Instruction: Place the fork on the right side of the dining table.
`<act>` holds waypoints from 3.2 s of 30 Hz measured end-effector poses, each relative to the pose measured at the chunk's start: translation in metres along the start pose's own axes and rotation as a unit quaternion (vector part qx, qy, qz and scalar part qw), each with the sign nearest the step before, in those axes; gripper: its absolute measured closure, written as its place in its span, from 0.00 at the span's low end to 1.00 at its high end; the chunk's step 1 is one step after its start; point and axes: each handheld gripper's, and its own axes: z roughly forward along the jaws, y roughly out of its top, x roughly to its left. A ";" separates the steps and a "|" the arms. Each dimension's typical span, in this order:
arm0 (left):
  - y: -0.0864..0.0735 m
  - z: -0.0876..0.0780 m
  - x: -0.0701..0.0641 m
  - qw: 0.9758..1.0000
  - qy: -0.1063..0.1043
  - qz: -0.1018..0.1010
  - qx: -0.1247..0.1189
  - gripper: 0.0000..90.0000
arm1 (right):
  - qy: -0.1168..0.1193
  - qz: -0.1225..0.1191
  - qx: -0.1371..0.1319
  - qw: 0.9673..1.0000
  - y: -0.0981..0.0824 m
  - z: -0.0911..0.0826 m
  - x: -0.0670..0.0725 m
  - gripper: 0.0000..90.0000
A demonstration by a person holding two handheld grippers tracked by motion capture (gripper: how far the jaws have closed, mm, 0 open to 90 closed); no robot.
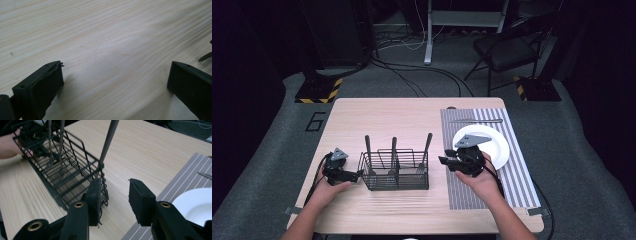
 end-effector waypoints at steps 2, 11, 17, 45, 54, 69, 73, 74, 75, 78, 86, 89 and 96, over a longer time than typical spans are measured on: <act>0.000 0.000 0.000 1.000 0.000 0.000 0.000 0.00 | 0.002 0.001 -0.004 1.000 0.007 0.000 -0.002 0.70; 0.000 0.000 0.000 1.000 0.000 0.000 0.000 0.00 | 0.010 0.001 -0.013 1.000 0.031 0.007 -0.004 0.74; 0.000 0.000 0.000 1.000 0.000 0.000 0.000 0.00 | 0.020 0.005 -0.016 1.000 0.041 0.015 -0.005 0.73; 0.000 0.000 0.000 1.000 0.000 0.000 0.000 0.00 | 0.031 -0.014 -0.021 0.999 0.068 0.021 0.008 0.89; 0.000 0.000 0.000 1.000 0.000 0.001 0.000 0.00 | 0.063 -0.043 -0.016 0.997 0.076 0.019 0.028 0.96; 0.000 0.000 0.000 1.000 0.000 0.000 0.000 0.00 | 0.075 -0.055 -0.010 0.996 0.090 0.016 0.038 0.96; 0.000 0.000 0.000 1.000 0.000 0.000 0.000 0.00 | 0.075 -0.059 -0.013 0.995 0.098 0.010 0.041 0.96; 0.000 0.000 0.000 1.000 0.000 0.001 0.000 0.00 | 0.072 -0.060 -0.013 0.995 0.101 0.008 0.042 0.96; 0.000 0.000 0.000 1.000 0.000 0.000 0.000 0.00 | 0.073 -0.063 -0.015 0.995 0.102 0.007 0.042 0.96; 0.000 0.000 0.000 1.000 0.000 0.001 0.000 0.00 | 0.073 -0.064 -0.018 0.995 0.110 0.002 0.044 0.96; 0.000 0.000 0.000 1.000 0.000 0.001 0.000 0.00 | 0.067 -0.063 -0.029 0.995 0.130 -0.014 0.046 0.96; 0.000 0.000 0.000 1.000 0.000 0.000 0.000 0.00 | 0.064 -0.064 -0.033 0.995 0.136 -0.019 0.047 0.96; 0.000 0.000 0.000 1.000 0.000 0.000 0.000 0.00 | 0.062 -0.067 -0.041 0.995 0.147 -0.030 0.049 0.96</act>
